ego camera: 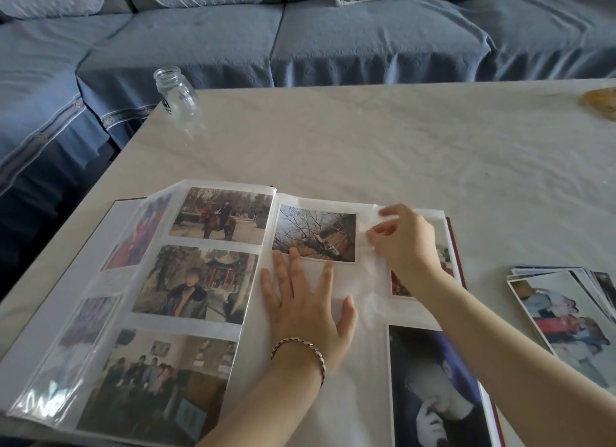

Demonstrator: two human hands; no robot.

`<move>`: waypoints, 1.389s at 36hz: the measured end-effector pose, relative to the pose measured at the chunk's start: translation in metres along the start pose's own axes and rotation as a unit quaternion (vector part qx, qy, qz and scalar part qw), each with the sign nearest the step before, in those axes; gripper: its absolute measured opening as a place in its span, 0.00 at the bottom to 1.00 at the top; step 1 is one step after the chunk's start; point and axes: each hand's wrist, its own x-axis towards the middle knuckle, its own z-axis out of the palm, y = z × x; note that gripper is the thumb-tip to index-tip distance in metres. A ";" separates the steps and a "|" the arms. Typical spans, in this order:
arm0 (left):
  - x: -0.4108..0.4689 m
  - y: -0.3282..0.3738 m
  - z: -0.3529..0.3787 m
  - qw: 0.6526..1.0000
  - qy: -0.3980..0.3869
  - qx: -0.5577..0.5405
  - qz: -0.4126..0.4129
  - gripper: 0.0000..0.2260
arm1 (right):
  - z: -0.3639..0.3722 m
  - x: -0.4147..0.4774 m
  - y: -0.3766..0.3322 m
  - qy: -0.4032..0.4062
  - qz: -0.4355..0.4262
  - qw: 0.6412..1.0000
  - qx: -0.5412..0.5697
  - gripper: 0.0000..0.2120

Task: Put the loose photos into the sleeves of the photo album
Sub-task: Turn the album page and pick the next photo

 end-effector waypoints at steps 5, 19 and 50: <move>0.000 -0.001 0.003 1.000 0.012 -0.011 -0.001 0.26 | 0.007 -0.007 -0.005 -0.056 -0.279 0.949 -0.132 0.17; 0.003 -0.001 -0.007 0.994 -0.094 0.031 0.056 0.32 | -0.073 -0.020 0.051 -0.044 -0.255 0.928 -0.267 0.16; 0.004 0.005 -0.012 0.996 -0.074 0.007 0.039 0.38 | -0.163 -0.087 0.106 -0.053 -0.077 0.915 -0.392 0.09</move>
